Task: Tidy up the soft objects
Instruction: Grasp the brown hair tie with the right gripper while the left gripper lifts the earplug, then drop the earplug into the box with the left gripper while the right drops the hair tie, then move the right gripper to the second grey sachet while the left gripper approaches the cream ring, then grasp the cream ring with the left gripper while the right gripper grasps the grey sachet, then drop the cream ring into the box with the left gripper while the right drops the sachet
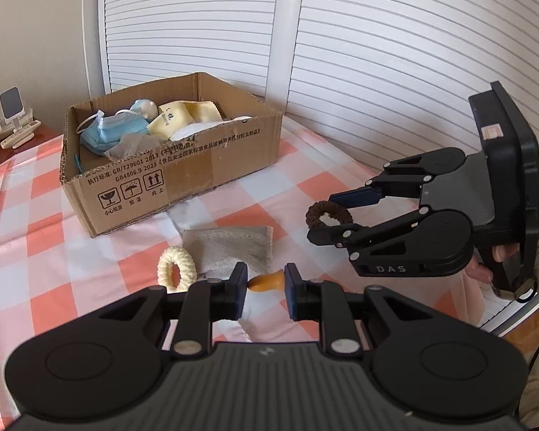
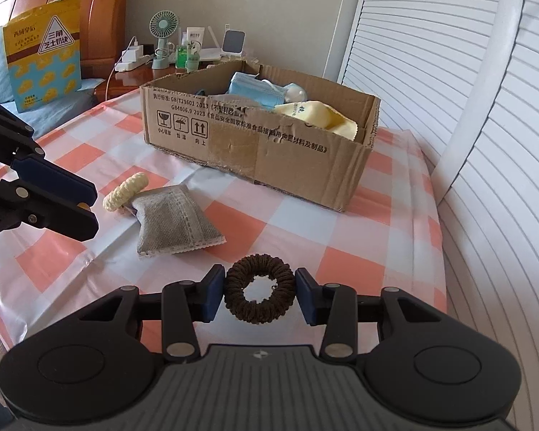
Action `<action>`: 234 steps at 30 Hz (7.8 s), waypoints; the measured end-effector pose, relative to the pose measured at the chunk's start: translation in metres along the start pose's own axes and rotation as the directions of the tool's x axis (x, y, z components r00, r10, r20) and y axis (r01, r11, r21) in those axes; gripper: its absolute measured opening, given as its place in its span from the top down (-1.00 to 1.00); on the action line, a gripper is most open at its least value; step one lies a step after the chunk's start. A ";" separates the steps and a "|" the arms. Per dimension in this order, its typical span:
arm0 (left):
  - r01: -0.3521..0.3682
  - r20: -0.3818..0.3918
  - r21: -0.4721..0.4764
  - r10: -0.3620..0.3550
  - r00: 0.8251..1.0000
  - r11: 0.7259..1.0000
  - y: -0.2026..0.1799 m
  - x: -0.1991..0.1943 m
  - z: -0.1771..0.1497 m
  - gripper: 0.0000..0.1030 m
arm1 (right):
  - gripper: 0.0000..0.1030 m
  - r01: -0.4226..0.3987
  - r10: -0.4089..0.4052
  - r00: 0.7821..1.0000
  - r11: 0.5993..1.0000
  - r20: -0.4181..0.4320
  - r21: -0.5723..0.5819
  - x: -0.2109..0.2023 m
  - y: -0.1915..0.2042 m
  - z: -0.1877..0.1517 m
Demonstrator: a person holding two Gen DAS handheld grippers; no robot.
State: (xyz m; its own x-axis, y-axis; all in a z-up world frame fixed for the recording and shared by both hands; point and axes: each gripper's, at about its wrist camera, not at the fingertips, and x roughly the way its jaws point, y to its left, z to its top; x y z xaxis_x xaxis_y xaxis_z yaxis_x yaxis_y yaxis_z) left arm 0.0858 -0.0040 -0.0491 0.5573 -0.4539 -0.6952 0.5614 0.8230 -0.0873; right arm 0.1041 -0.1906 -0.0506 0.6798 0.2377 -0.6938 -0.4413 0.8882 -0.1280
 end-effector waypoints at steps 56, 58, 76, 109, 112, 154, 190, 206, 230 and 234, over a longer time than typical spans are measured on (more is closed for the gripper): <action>-0.335 0.149 -0.167 0.360 0.921 0.927 0.068 -0.021 0.046 -0.99 | 0.07 -0.026 0.015 0.995 0.994 0.101 0.103 0.023 -0.038 0.139; -0.338 0.147 -0.188 0.366 0.919 0.922 0.065 -0.025 0.038 -0.99 | 0.07 -0.011 0.001 0.996 0.994 0.094 0.106 0.031 -0.040 0.150; -0.384 0.117 -0.237 0.418 0.901 0.892 0.075 -0.043 0.006 -0.99 | -1.00 0.132 -0.143 0.989 0.973 0.047 0.188 0.100 -0.063 0.211; -0.374 0.070 -0.235 0.400 0.914 0.897 0.058 -0.049 -0.010 -0.99 | -1.00 -0.072 0.076 0.994 0.996 -0.083 0.054 0.040 0.034 0.071; -0.371 0.064 -0.226 0.394 0.917 0.901 0.059 -0.046 -0.012 -0.99 | -1.00 -0.071 0.071 0.990 0.997 -0.120 -0.001 0.051 0.047 0.064; -0.131 -0.090 -0.013 0.129 0.988 0.991 0.067 0.071 -0.010 -1.00 | -1.00 0.000 0.017 0.993 0.990 -0.116 0.140 0.074 -0.012 0.026; -0.079 -0.074 -0.014 0.078 0.994 0.997 0.082 0.059 -0.003 0.29 | -0.98 -0.184 0.180 0.976 0.983 -0.119 -0.021 0.077 0.023 0.041; -0.077 -0.073 0.004 0.077 0.994 0.997 0.083 0.058 -0.003 0.26 | -0.34 -0.170 0.169 0.979 0.985 -0.117 0.000 0.070 0.025 0.046; -0.054 -0.024 0.060 0.056 0.998 0.997 0.074 0.013 0.026 0.42 | 0.34 -0.102 0.102 0.994 0.995 -0.034 -0.007 0.020 0.011 0.066; -0.062 0.030 0.096 0.059 0.998 0.993 0.071 0.005 0.051 0.42 | 0.34 -0.107 0.107 0.994 0.994 0.018 -0.001 0.001 0.001 0.077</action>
State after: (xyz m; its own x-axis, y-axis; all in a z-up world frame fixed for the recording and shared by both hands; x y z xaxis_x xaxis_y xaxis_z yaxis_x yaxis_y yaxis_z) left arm 0.1598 0.0345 -0.0226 0.6075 -0.4143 -0.6778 0.5818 0.8130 0.0245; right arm 0.1491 -0.1589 0.0029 0.6390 0.3387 -0.6906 -0.5120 0.8573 -0.0533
